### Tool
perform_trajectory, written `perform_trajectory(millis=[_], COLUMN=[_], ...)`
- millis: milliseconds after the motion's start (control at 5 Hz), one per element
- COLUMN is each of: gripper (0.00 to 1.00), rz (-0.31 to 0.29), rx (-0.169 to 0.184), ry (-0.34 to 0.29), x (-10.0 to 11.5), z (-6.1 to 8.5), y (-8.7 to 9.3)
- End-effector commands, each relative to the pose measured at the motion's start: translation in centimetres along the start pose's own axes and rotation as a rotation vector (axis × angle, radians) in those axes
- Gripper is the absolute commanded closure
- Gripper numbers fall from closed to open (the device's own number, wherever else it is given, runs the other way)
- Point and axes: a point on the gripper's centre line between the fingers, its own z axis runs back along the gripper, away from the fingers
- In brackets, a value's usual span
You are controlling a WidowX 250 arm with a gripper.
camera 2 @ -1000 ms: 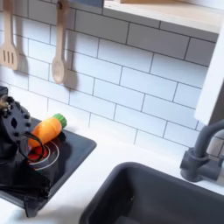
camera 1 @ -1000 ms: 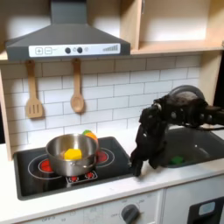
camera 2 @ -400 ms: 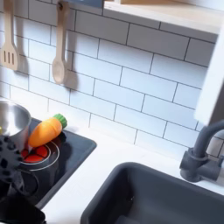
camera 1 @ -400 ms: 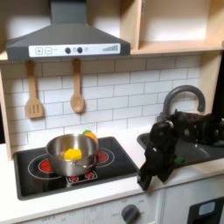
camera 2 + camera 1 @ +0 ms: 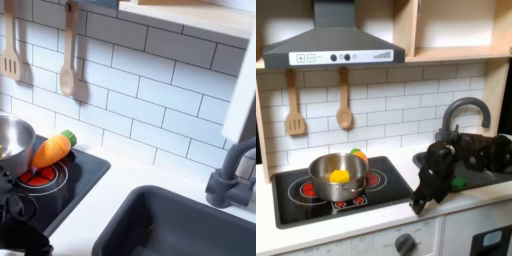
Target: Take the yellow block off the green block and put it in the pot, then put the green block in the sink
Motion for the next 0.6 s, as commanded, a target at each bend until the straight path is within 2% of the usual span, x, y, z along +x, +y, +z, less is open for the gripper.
perform_trajectory(millis=[0,200,400], gripper=[0.0,0.0,0.0], rz=[0.006,0.033,0.024], rx=[0.0,-0.022,-0.025], ry=[-0.041,-0.074,-0.088], x=[3.8,5.5,6.5], z=[0.4,1.3,2.5], y=[-0.3,-0.4,-0.7])
